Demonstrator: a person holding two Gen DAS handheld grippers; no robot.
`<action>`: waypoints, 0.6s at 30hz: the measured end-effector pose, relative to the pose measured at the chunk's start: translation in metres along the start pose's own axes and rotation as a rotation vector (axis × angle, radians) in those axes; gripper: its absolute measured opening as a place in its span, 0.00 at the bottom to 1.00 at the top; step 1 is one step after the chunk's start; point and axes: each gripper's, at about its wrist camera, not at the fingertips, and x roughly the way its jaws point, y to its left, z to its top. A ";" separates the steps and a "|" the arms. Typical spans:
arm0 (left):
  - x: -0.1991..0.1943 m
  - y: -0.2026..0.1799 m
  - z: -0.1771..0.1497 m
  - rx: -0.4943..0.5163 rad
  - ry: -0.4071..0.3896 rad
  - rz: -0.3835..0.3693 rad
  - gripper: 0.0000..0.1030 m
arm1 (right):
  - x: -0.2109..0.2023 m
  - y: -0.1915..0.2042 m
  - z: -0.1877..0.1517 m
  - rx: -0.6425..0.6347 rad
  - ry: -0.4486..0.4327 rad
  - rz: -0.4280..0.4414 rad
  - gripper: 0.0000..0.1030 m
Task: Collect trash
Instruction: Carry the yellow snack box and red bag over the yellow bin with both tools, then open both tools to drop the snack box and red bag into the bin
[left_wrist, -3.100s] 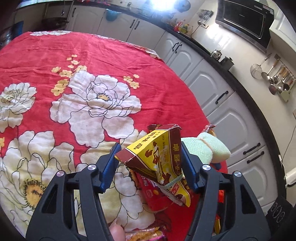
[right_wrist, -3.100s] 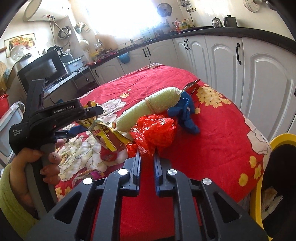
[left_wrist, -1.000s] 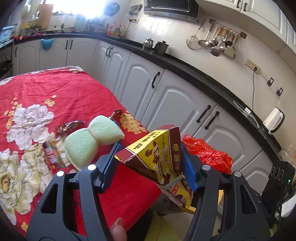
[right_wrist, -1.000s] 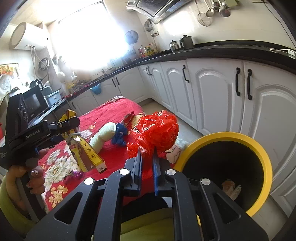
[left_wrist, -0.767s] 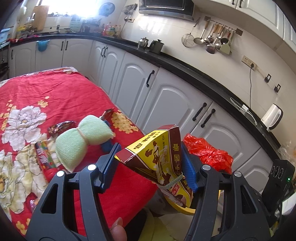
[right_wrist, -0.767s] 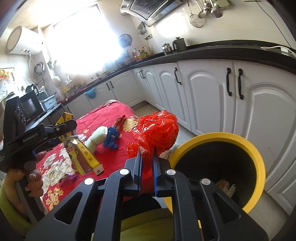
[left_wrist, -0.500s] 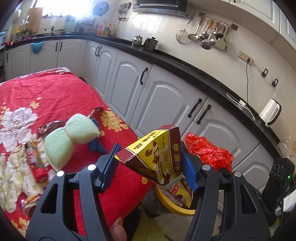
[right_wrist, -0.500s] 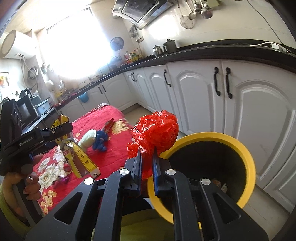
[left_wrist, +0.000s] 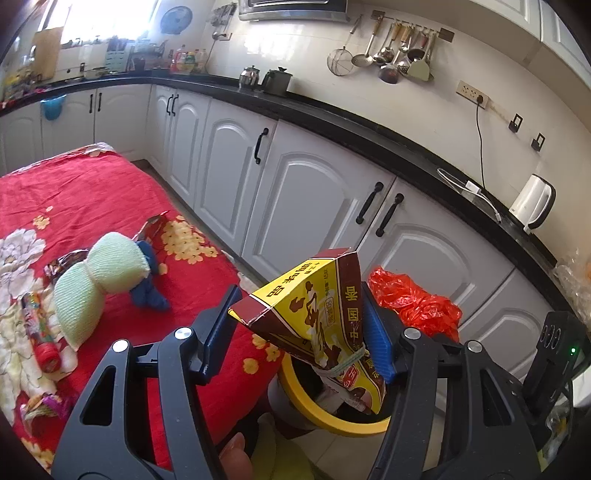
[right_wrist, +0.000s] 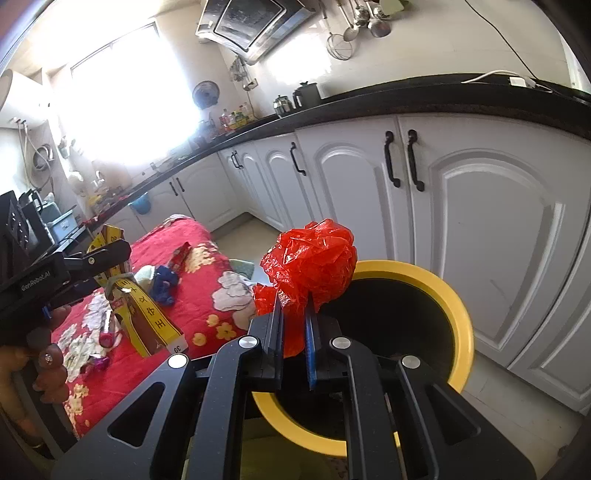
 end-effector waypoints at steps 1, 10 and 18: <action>0.002 -0.002 0.000 0.005 0.001 0.000 0.52 | 0.001 -0.001 -0.001 0.002 0.001 -0.004 0.09; 0.018 -0.019 -0.003 0.041 0.006 -0.002 0.52 | 0.004 -0.017 -0.008 0.034 0.017 -0.031 0.09; 0.037 -0.030 -0.010 0.070 0.030 -0.003 0.52 | 0.013 -0.031 -0.016 0.066 0.057 -0.050 0.09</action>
